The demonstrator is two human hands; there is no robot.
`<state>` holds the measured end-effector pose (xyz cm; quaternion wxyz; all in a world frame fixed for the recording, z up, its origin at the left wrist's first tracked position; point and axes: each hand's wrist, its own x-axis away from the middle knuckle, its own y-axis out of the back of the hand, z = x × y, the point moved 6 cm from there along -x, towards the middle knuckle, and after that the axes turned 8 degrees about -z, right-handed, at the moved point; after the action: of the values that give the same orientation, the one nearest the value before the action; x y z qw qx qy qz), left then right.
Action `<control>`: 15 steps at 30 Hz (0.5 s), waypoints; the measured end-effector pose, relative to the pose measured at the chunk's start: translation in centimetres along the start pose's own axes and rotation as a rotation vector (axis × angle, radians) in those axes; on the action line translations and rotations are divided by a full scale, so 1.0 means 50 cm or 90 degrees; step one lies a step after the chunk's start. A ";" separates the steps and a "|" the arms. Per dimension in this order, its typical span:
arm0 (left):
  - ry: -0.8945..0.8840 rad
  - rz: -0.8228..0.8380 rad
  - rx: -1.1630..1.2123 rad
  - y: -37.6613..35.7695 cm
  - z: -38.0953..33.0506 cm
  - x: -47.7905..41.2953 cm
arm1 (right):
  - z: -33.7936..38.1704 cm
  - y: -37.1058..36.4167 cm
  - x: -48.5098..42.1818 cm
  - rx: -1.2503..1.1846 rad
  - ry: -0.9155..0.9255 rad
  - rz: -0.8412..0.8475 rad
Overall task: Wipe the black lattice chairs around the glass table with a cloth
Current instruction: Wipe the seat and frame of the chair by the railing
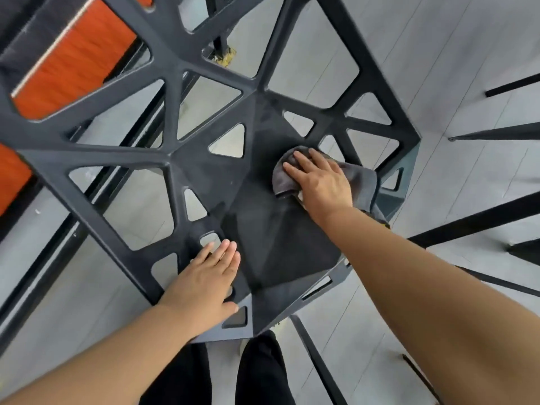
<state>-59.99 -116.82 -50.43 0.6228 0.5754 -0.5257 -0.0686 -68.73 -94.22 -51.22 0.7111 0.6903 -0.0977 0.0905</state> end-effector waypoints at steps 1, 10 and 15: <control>0.000 0.001 -0.001 0.000 0.000 0.000 | -0.005 -0.001 -0.010 -0.009 -0.027 -0.009; -0.001 0.007 0.009 0.000 0.003 0.005 | 0.105 -0.022 0.187 -0.039 0.004 -0.058; -0.001 0.007 0.015 -0.001 0.002 0.005 | -0.002 0.012 0.047 0.076 -0.024 -0.076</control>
<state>-59.93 -117.06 -50.33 0.6162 0.5798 -0.5297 -0.0596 -66.63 -94.12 -50.01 0.6709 0.7376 -0.0644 0.0402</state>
